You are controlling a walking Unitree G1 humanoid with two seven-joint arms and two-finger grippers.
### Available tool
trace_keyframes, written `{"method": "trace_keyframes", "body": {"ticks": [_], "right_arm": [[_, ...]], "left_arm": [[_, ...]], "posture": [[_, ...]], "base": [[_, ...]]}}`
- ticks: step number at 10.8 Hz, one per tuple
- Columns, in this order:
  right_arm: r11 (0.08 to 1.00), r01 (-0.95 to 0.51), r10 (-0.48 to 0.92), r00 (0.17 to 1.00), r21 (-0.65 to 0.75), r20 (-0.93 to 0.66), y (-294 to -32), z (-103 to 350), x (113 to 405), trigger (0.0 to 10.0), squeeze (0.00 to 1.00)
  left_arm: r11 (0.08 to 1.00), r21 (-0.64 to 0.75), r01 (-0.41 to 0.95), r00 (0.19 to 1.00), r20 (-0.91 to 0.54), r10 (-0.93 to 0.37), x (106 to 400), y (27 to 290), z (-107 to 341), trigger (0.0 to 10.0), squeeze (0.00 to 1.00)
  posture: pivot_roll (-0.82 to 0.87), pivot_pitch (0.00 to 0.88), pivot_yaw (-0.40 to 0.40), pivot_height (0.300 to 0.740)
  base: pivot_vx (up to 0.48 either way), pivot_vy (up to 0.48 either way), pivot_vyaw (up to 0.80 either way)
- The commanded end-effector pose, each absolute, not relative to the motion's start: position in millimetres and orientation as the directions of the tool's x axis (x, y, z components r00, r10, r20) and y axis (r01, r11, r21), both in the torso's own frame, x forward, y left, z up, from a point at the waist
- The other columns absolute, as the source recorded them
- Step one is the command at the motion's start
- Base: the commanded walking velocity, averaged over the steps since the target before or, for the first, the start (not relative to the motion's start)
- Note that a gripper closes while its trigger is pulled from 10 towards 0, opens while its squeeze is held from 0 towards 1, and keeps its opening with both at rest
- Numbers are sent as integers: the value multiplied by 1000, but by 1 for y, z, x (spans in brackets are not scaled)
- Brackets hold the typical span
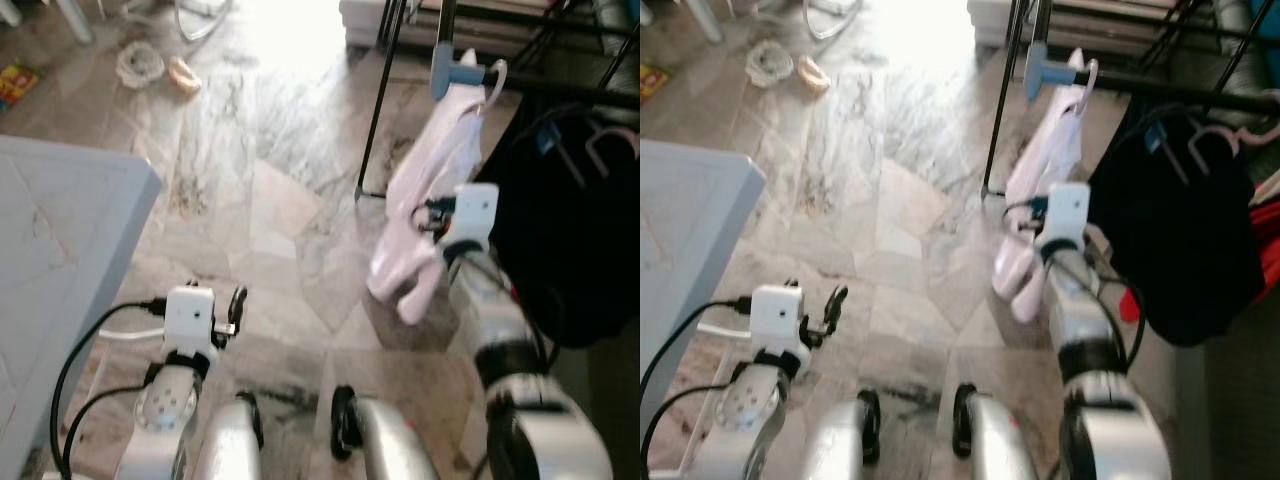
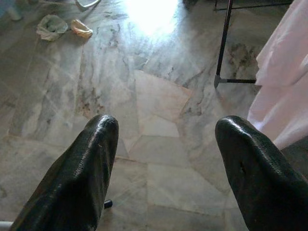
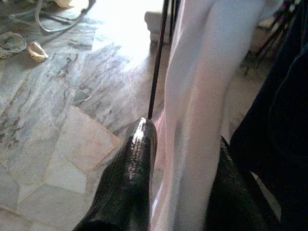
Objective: Hang hanger
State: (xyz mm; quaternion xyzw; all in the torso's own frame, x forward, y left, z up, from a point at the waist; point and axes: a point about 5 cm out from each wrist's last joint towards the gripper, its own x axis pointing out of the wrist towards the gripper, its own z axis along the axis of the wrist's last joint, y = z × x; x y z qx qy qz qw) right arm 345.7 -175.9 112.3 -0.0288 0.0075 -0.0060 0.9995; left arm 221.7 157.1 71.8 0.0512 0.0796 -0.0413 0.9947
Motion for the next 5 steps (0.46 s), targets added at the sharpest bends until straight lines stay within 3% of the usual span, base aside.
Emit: {"method": "trace_keyframes", "body": {"ticks": [1,5], "right_arm": [[998,22,-25,999,-62,-48,-175,100,337,10000,1000],[991,66,-48,987,-118,153,-170,120,302,10000,1000]], "left_arm": [[992,96,87,978,-196,-67,217,158,66,10000,0],[994,71,86,981,-177,-72,221,154,72,10000,0]], "posture": [[112,288,-13,740],[96,288,-19,740]], "base": [[0,0,0],[0,0,0]]}}
